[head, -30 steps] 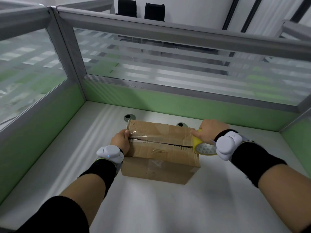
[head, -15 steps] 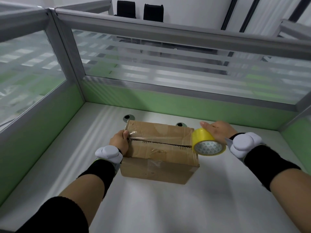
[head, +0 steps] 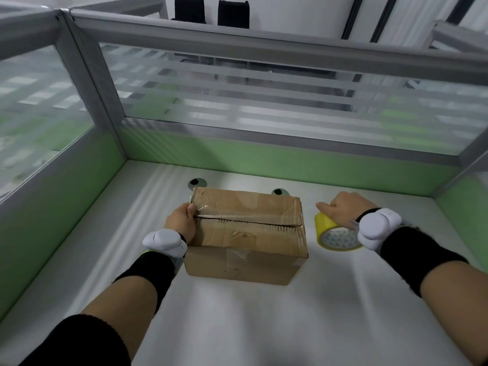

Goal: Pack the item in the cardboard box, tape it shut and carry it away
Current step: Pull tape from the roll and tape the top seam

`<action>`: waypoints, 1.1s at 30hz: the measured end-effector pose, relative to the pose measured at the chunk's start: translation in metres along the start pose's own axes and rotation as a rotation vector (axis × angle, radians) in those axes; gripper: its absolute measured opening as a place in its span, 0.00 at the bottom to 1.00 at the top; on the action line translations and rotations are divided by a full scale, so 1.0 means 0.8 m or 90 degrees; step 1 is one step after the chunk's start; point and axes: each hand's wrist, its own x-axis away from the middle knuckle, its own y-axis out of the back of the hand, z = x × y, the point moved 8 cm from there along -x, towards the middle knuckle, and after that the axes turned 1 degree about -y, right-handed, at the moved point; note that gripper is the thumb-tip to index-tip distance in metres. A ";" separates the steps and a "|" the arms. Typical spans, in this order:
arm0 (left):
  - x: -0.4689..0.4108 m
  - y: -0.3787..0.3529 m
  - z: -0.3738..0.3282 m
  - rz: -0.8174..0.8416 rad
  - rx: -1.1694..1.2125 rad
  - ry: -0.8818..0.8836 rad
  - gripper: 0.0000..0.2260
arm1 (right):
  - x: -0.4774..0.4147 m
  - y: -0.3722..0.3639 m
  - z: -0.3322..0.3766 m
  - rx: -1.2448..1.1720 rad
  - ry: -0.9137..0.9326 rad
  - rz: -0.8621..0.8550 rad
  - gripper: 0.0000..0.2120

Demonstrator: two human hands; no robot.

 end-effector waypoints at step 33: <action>0.001 0.009 0.003 -0.016 0.021 0.011 0.15 | -0.008 0.001 -0.048 0.003 -0.066 -0.061 0.21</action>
